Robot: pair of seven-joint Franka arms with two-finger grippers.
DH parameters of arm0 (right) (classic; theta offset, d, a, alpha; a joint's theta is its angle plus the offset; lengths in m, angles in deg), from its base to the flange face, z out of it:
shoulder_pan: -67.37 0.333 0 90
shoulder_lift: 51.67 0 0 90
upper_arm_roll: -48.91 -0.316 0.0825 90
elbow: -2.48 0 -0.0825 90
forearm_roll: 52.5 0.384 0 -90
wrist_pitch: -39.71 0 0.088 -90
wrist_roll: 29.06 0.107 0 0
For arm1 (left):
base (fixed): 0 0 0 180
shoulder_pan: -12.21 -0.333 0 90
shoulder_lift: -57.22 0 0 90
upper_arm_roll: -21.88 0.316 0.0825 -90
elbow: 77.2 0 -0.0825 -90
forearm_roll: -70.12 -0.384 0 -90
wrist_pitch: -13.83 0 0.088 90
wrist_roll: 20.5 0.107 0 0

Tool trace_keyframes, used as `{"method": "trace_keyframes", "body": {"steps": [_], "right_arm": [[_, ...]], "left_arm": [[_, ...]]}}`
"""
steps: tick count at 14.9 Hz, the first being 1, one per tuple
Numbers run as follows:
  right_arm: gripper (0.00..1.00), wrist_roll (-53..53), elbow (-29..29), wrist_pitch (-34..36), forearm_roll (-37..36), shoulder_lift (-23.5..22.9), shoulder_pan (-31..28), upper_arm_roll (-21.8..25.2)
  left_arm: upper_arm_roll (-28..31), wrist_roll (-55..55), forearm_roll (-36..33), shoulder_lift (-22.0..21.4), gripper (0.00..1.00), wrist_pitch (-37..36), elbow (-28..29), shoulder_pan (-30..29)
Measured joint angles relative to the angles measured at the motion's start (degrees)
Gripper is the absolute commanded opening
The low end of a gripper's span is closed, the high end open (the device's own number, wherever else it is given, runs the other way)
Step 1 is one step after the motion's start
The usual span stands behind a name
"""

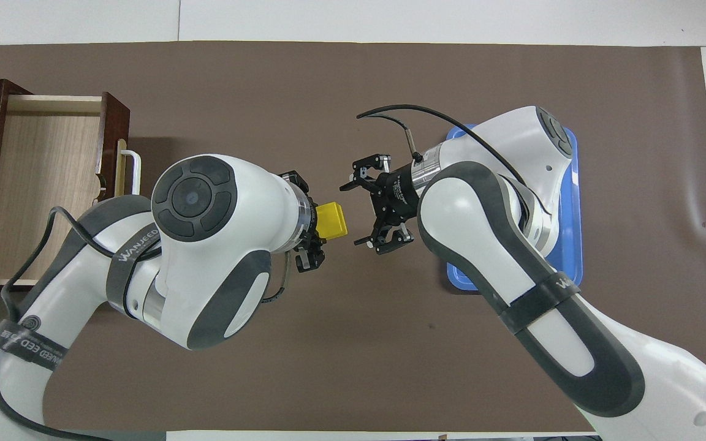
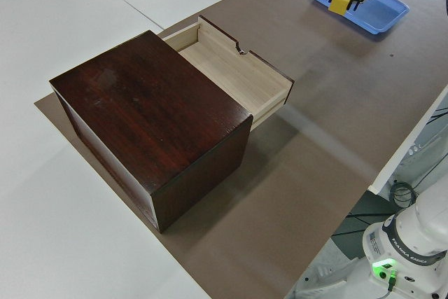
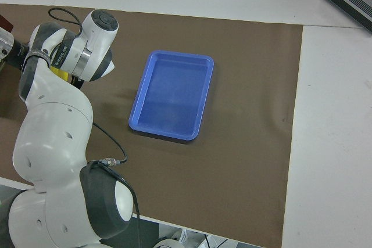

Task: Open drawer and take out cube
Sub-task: 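Grasp the yellow cube with the right gripper beside the left gripper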

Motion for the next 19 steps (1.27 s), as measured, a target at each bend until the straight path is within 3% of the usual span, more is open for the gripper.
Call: {"method": "trace_keyframes", "body": {"steps": [12,13,14,15,16,19], "right_arm": [[1.00,1.8,-0.6,0.0,0.0,-0.2,2.1,0.0],[0.92,1.9,-0.6,0.0,0.0,-0.1,2.1,0.0],[0.75,2.0,-0.7,0.0,0.0,-0.1,2.1,0.0],[0.32,2.0,-0.7,0.0,0.0,-0.1,2.2,0.0],[0.00,2.0,-0.7,0.0,0.0,-0.1,2.2,0.0],[0.00,2.8,-0.9,0.0,0.0,0.0,2.4,0.0]], "left_arm": [[0.1,-0.1,0.0,-0.2,0.00,1.0,0.6,0.0],[0.1,-0.1,0.0,-0.2,0.00,1.0,0.6,0.0],[0.1,-0.1,0.0,-0.2,0.00,1.0,0.6,0.0],[0.1,-0.1,0.0,-0.2,0.00,1.0,0.7,0.0],[0.1,-0.1,0.0,-0.2,0.00,1.0,0.7,0.0],[0.1,-0.1,0.0,-0.2,0.00,1.0,0.7,0.0]]}}
